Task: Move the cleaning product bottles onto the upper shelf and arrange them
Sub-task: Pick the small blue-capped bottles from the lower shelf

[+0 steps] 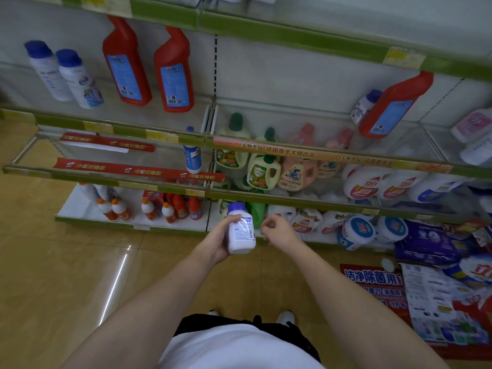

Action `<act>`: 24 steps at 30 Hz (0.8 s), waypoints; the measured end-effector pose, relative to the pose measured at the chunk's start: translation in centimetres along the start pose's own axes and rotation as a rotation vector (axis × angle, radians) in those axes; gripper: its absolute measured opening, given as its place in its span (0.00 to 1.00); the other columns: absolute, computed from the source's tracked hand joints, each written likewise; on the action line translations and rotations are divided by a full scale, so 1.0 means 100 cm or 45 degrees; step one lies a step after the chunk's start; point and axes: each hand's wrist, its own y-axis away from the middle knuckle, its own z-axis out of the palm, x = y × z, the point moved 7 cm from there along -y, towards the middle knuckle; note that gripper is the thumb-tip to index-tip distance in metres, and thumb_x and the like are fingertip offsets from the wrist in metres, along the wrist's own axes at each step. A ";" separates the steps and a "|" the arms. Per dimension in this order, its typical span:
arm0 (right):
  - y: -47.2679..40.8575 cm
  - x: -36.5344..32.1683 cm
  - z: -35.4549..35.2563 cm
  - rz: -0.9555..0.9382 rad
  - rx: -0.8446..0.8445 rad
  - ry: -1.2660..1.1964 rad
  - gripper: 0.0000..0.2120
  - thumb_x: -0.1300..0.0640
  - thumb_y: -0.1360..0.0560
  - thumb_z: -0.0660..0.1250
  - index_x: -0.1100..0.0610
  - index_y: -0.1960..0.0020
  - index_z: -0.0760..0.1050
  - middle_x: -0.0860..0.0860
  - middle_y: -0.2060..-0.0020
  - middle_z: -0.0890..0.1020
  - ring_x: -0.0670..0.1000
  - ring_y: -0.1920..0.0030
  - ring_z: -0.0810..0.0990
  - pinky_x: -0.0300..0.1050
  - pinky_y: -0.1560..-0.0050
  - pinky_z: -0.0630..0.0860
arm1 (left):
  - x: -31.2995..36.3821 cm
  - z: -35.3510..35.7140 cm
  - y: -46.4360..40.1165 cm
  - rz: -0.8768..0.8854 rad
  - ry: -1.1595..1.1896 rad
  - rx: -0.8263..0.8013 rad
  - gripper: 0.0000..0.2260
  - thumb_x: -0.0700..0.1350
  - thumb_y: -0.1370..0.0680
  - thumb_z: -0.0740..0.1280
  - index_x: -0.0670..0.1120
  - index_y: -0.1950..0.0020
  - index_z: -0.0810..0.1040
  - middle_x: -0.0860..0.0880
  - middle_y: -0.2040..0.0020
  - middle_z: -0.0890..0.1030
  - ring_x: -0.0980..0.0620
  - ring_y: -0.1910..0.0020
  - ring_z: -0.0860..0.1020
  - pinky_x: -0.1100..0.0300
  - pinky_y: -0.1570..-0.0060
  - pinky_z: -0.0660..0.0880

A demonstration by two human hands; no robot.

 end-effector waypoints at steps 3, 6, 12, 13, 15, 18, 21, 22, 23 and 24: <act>-0.003 -0.014 -0.007 -0.003 0.010 -0.015 0.04 0.58 0.21 0.66 0.50 0.53 0.75 0.50 0.55 0.80 0.54 0.51 0.82 0.52 0.50 0.81 | 0.014 0.010 0.002 0.026 0.020 -0.045 0.19 0.48 0.25 0.71 0.42 0.37 0.79 0.42 0.51 0.85 0.42 0.55 0.84 0.48 0.53 0.80; -0.010 -0.035 -0.024 -0.039 0.059 -0.038 0.04 0.58 0.22 0.67 0.50 0.54 0.75 0.50 0.56 0.80 0.55 0.52 0.81 0.56 0.48 0.81 | 0.038 0.031 0.007 0.085 0.010 -0.117 0.19 0.52 0.24 0.70 0.42 0.38 0.80 0.40 0.47 0.85 0.41 0.49 0.83 0.42 0.46 0.79; -0.025 -0.127 -0.095 -0.241 0.222 -0.054 0.08 0.63 0.26 0.68 0.51 0.59 0.75 0.48 0.62 0.79 0.52 0.58 0.78 0.43 0.56 0.73 | 0.125 0.093 0.034 0.216 0.021 -0.255 0.22 0.54 0.23 0.70 0.39 0.36 0.79 0.38 0.41 0.81 0.40 0.46 0.81 0.41 0.41 0.77; -0.027 -0.144 -0.107 -0.286 0.257 -0.054 0.09 0.64 0.26 0.68 0.51 0.60 0.75 0.50 0.63 0.80 0.53 0.60 0.78 0.45 0.56 0.74 | 0.143 0.105 0.042 0.274 0.002 -0.277 0.21 0.52 0.23 0.71 0.40 0.37 0.79 0.38 0.43 0.81 0.40 0.46 0.81 0.40 0.40 0.76; -0.031 -0.177 -0.130 -0.379 0.315 -0.056 0.07 0.64 0.27 0.68 0.53 0.59 0.76 0.52 0.63 0.80 0.54 0.60 0.78 0.49 0.54 0.77 | 0.179 0.129 0.057 0.393 -0.075 -0.300 0.18 0.51 0.26 0.73 0.41 0.41 0.79 0.39 0.49 0.82 0.41 0.52 0.82 0.42 0.46 0.80; -0.029 -0.222 -0.159 -0.463 0.353 -0.109 0.05 0.63 0.24 0.66 0.55 0.56 0.76 0.53 0.61 0.81 0.55 0.58 0.79 0.49 0.53 0.77 | 0.225 0.160 0.082 0.523 -0.127 -0.345 0.17 0.50 0.24 0.72 0.40 0.41 0.77 0.37 0.48 0.82 0.41 0.55 0.84 0.44 0.55 0.83; -0.026 -0.256 -0.184 -0.479 0.373 -0.174 0.07 0.62 0.22 0.64 0.52 0.56 0.74 0.52 0.61 0.81 0.56 0.56 0.82 0.52 0.52 0.79 | 0.260 0.185 0.102 0.637 -0.169 -0.419 0.17 0.49 0.23 0.72 0.40 0.41 0.76 0.37 0.48 0.83 0.40 0.53 0.84 0.44 0.51 0.82; -0.025 -0.266 -0.193 -0.497 0.392 -0.167 0.07 0.62 0.22 0.64 0.51 0.57 0.74 0.52 0.61 0.81 0.56 0.56 0.83 0.51 0.53 0.79 | 0.270 0.192 0.109 0.662 -0.170 -0.424 0.15 0.49 0.23 0.71 0.40 0.43 0.76 0.39 0.52 0.83 0.42 0.55 0.84 0.46 0.53 0.83; -0.024 -0.275 -0.202 -0.516 0.415 -0.170 0.07 0.62 0.22 0.64 0.52 0.57 0.75 0.51 0.61 0.82 0.56 0.56 0.83 0.49 0.55 0.78 | 0.280 0.200 0.114 0.681 -0.164 -0.435 0.15 0.50 0.23 0.71 0.41 0.44 0.76 0.41 0.54 0.83 0.43 0.57 0.84 0.48 0.54 0.83; -0.021 -0.283 -0.212 -0.537 0.441 -0.178 0.06 0.62 0.22 0.64 0.53 0.56 0.75 0.51 0.61 0.82 0.55 0.57 0.82 0.47 0.56 0.78 | 0.289 0.207 0.119 0.701 -0.166 -0.437 0.16 0.50 0.25 0.72 0.42 0.43 0.76 0.42 0.54 0.83 0.44 0.57 0.84 0.49 0.53 0.83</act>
